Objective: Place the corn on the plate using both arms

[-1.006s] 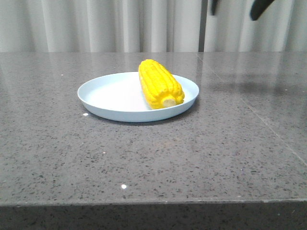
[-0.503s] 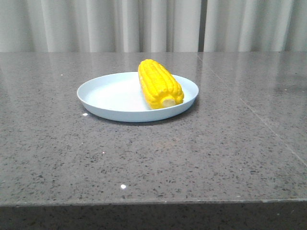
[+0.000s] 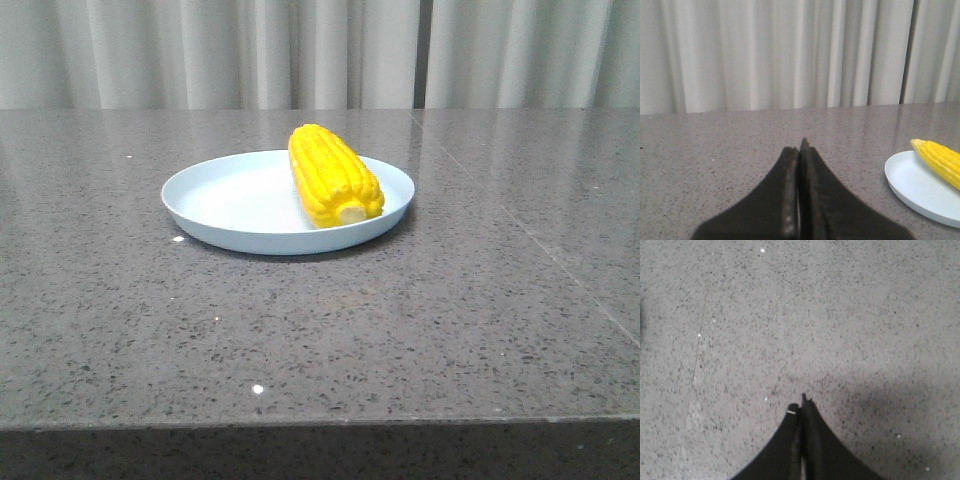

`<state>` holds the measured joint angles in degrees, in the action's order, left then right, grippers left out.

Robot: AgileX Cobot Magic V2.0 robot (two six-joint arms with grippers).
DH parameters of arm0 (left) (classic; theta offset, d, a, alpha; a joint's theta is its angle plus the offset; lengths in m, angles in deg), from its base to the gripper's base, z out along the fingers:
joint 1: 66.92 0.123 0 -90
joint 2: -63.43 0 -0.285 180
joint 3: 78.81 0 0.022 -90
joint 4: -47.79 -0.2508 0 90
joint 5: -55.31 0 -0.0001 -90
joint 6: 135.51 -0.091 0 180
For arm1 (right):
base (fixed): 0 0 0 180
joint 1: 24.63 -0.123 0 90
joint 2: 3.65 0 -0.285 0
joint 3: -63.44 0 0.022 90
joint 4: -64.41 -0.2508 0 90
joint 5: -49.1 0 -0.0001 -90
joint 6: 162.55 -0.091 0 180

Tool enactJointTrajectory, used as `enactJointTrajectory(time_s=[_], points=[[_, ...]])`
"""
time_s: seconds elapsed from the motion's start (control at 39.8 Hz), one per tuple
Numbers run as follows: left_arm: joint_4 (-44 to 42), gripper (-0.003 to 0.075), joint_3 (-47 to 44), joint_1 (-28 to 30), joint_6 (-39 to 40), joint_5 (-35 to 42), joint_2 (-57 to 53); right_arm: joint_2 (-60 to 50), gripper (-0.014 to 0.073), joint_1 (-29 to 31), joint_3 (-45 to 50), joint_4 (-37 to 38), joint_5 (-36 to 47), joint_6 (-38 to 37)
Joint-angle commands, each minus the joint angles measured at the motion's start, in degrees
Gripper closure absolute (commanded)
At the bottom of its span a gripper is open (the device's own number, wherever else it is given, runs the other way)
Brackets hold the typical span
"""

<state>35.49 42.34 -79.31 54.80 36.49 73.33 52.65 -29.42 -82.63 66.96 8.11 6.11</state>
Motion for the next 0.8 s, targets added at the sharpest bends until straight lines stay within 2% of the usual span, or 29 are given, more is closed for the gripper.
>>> enactJointTrajectory(time_s=[0.0, 0.18, 0.38, 0.78], points=[[0.2, 0.0741, 1.5, -0.2, 0.7, 4.3, 0.7, -8.0, 0.0654, 0.0, 6.9, 1.2, 10.5, 0.7], [0.2, 0.0741, 1.5, -0.2, 0.7, 4.3, 0.7, -21.8, 0.0654, 0.0, 18.3, 1.3, 18.3, 0.7], [0.2, 0.0741, 1.5, -0.2, 0.7, 4.3, 0.7, -31.9, 0.0654, 0.0, 23.4, 4.8, 23.0, 0.7], [0.2, 0.0741, 1.5, -0.2, 0.7, 4.3, 0.7, -33.2, 0.0654, 0.0, 23.6, 6.2, 23.4, 0.7]])
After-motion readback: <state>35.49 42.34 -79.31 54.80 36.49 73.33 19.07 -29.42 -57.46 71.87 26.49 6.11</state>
